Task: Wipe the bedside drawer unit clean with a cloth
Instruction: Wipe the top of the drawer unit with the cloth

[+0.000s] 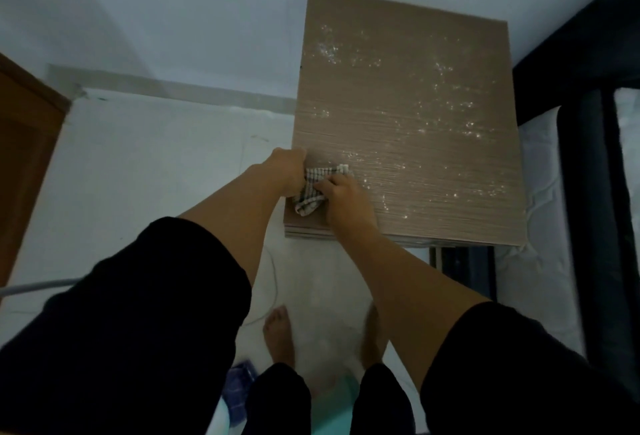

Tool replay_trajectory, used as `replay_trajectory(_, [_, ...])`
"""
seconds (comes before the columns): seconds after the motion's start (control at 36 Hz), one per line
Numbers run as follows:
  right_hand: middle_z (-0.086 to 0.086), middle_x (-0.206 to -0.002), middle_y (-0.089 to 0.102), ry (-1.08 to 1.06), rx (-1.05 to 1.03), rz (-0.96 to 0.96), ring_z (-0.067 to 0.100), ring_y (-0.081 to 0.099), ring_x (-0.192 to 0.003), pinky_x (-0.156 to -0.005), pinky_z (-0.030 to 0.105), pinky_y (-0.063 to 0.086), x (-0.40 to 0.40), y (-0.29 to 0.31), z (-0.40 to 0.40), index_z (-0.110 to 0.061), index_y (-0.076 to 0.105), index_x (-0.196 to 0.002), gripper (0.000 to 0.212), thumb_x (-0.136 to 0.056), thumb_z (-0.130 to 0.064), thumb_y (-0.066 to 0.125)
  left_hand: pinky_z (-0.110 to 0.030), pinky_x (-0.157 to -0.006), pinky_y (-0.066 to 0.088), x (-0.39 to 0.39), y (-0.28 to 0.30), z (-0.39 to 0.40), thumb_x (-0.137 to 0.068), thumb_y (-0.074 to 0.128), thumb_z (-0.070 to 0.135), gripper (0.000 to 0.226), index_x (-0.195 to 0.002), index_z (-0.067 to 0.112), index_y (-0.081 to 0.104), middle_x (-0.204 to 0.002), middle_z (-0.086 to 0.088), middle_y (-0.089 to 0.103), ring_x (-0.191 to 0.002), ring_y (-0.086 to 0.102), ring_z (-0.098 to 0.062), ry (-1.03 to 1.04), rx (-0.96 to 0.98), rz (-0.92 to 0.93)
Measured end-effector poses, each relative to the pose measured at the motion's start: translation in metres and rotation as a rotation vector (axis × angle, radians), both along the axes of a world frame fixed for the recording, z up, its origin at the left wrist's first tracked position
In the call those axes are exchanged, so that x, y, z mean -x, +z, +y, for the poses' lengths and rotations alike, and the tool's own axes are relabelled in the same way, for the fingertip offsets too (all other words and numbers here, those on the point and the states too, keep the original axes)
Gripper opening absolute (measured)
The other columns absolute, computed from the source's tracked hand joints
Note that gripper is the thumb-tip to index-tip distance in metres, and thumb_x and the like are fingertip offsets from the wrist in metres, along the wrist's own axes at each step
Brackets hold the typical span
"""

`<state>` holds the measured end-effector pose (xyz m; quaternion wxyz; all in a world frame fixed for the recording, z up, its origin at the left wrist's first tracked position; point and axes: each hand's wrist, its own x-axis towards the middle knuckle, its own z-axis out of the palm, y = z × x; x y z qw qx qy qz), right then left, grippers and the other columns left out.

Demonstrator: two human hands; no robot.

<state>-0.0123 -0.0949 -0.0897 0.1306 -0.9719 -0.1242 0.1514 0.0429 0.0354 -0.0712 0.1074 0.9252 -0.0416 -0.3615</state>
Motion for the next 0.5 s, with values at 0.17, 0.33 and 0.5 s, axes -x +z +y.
replay_trajectory(0.17, [0.014, -0.119, 0.057, -0.022, 0.071, -0.007, 0.029, 0.055, -0.106, -0.084, 0.033, 0.045, -0.033, 0.020, 0.007, -0.006, 0.056, -0.120, 0.033, -0.090, -0.002, 0.046, -0.034, -0.093, 0.045, -0.015, 0.002, 0.012, -0.096, 0.042, 0.008, 0.046, -0.141, 0.004, 0.035, -0.132, -0.020, 0.052, -0.118, 0.052, -0.033, 0.165, 0.065, -0.083])
replay_trajectory(0.33, [0.013, -0.117, 0.059, -0.101, 0.053, -0.098, 0.027, 0.054, -0.105, -0.074, 0.027, 0.037, -0.105, 0.047, -0.009, -0.007, 0.056, -0.120, 0.030, -0.091, -0.005, 0.048, -0.038, -0.102, 0.042, -0.039, 0.011, 0.000, -0.098, 0.041, 0.008, 0.063, -0.153, 0.007, 0.012, -0.145, -0.022, 0.038, -0.130, 0.044, -0.036, 0.279, 0.066, -0.095])
replay_trajectory(0.5, [0.016, -0.119, 0.058, -0.077, 0.095, -0.183, 0.030, 0.055, -0.107, -0.080, 0.032, 0.045, -0.198, 0.060, -0.014, -0.007, 0.057, -0.120, 0.028, -0.094, -0.008, 0.047, -0.045, -0.119, 0.022, -0.079, -0.002, -0.015, -0.094, 0.052, 0.013, 0.080, -0.153, 0.008, -0.001, -0.161, -0.012, 0.002, -0.148, 0.010, -0.031, 0.303, 0.047, -0.028])
